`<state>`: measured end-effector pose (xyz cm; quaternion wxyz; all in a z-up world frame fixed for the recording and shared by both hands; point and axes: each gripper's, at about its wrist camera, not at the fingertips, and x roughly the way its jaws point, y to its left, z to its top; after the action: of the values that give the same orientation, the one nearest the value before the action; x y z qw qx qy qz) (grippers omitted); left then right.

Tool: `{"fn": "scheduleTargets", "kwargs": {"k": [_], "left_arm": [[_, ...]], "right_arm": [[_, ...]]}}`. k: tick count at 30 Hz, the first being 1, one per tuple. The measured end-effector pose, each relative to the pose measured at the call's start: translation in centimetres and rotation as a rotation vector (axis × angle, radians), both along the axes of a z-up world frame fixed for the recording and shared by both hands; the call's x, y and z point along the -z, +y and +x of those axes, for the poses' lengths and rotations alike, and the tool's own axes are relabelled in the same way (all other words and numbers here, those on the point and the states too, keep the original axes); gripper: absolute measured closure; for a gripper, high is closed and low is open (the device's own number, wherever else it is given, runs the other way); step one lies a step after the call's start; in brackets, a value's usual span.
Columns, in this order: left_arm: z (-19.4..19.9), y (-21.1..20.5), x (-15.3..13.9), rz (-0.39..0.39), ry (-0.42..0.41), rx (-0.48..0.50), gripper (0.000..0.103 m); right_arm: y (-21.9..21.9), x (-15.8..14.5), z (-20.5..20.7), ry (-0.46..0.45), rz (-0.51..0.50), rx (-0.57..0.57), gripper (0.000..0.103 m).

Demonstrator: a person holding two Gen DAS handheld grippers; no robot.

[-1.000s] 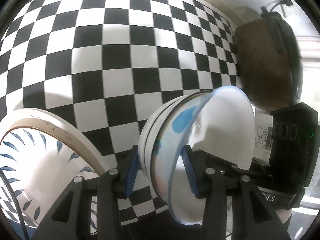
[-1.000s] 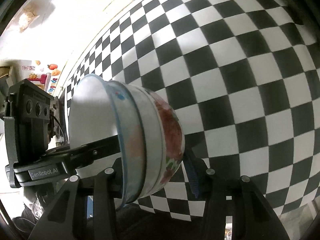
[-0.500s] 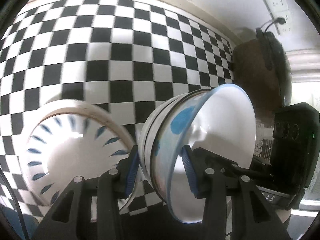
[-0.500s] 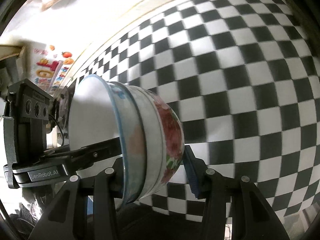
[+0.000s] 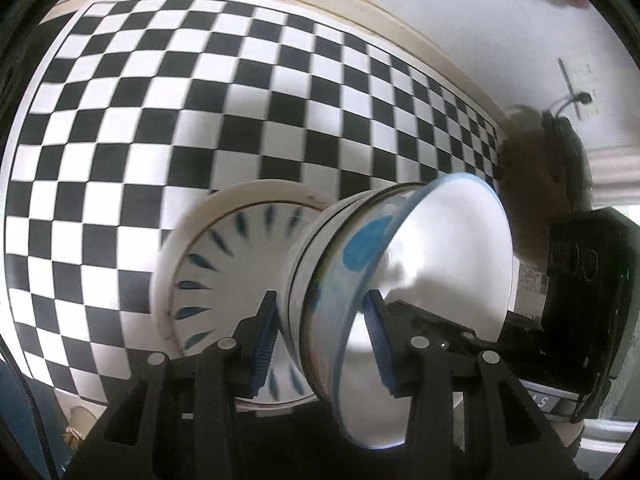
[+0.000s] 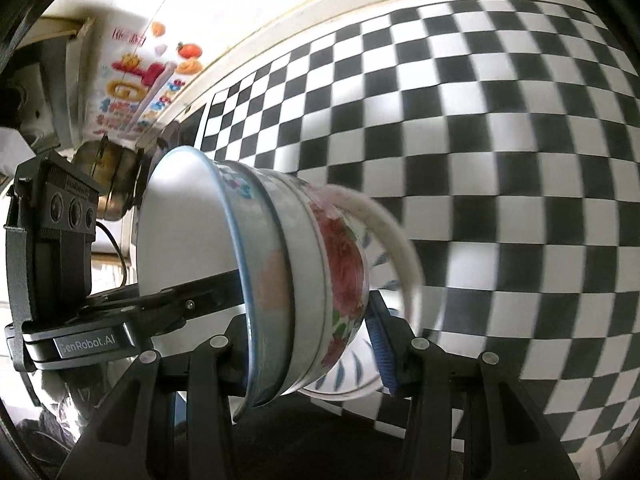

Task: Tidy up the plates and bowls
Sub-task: 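Lift the bowl stack with both grippers and lower it onto the leaf-pattern plate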

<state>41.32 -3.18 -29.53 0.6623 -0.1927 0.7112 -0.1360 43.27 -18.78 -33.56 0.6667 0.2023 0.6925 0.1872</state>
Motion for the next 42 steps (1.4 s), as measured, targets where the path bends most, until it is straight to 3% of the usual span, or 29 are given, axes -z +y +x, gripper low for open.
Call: {"fn": "scheduleTargets", "kwargs": {"k": [16, 42], "left_arm": [[-0.9, 2.1, 3.5, 0.029, 0.043, -0.01, 0.064], [-1.9, 2.0, 4.3, 0.066, 0.062, -0.006, 0.065]], "right_arm": [[4.2, 4.7, -0.6, 0.072, -0.023, -0.039, 0.055], [4.7, 5.9, -1.6, 0.115, -0.063, -0.05, 0.057]]}}
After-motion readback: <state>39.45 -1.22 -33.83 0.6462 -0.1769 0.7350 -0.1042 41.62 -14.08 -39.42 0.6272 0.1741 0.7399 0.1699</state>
